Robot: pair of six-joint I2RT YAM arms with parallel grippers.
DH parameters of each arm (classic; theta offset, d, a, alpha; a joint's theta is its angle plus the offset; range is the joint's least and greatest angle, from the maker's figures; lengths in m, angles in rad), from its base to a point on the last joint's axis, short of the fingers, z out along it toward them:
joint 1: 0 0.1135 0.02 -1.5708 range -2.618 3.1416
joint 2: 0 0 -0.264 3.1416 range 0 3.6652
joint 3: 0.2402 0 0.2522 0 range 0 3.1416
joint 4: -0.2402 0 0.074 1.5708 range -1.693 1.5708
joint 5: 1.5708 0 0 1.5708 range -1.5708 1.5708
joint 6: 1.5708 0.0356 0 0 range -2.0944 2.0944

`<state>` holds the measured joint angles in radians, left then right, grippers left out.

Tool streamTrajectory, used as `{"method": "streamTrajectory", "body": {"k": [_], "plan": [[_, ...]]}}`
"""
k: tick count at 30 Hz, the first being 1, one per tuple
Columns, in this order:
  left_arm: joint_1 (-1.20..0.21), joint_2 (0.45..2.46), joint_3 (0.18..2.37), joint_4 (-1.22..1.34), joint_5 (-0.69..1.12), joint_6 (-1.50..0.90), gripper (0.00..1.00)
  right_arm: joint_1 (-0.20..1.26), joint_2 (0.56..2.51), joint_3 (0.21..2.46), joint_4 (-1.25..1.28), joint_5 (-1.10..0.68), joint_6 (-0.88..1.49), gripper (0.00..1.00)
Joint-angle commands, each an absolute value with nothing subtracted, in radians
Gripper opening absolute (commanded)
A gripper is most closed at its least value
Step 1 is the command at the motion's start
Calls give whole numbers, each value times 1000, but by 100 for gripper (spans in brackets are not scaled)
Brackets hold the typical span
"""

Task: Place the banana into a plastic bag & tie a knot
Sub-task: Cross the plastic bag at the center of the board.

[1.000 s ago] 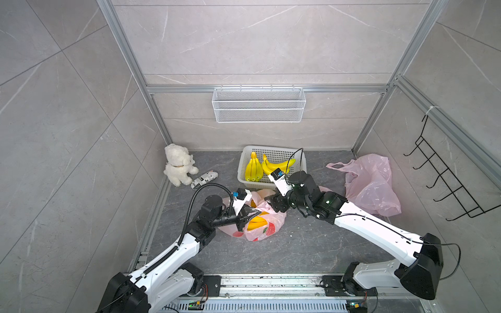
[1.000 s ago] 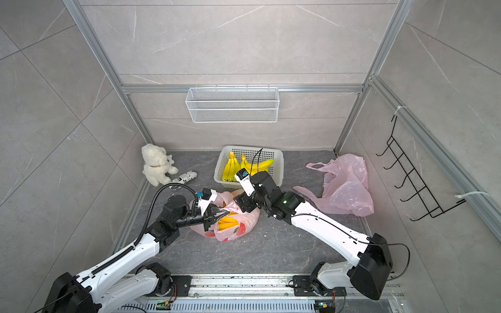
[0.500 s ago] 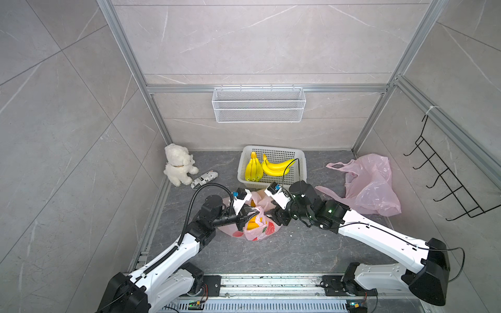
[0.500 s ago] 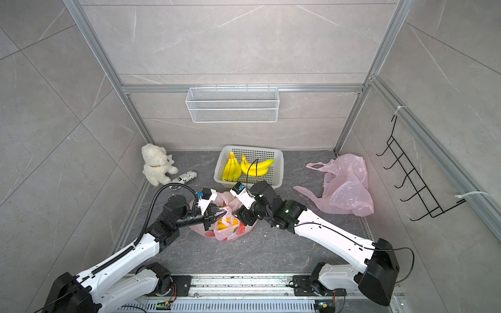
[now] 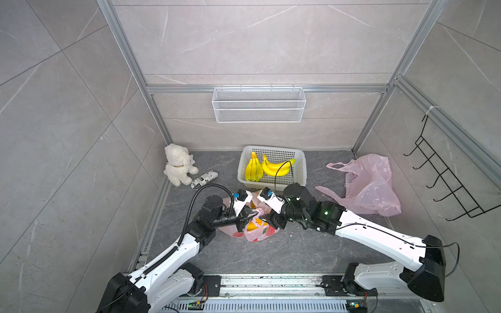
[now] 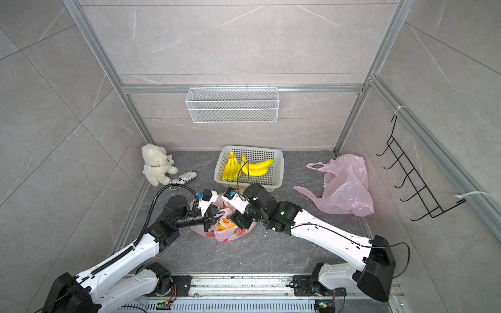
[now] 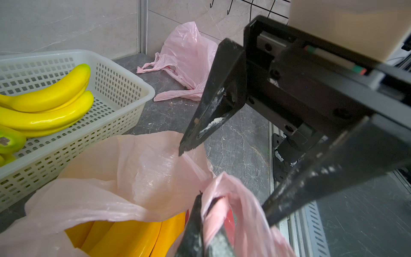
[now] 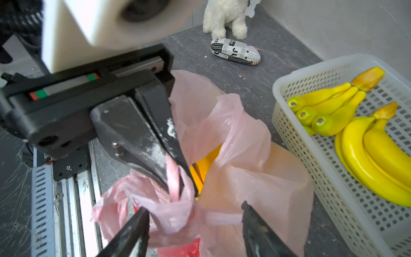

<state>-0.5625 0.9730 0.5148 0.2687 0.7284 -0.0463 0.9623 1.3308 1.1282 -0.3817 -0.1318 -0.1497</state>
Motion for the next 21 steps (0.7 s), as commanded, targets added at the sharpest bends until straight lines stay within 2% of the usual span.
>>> {"method": "streamTrajectory", "body": {"k": [1,4,10,15,18,21], "plan": [[-567,960,526,294,771,-20,0,989,1382,1166,-435,-132,-217,67],[-569,956,523,291,771,-17,0,994,1402,1161,-437,-121,-227,66],[-569,950,521,289,767,-15,0,997,1432,1157,-444,-104,-234,53],[-569,943,520,286,757,-15,1,999,1438,1151,-421,-41,-231,35],[-569,937,515,288,752,-21,4,1004,1438,1144,-395,4,-224,17],[-569,933,512,292,736,-39,7,1013,1440,1139,-369,79,-222,5]]}}
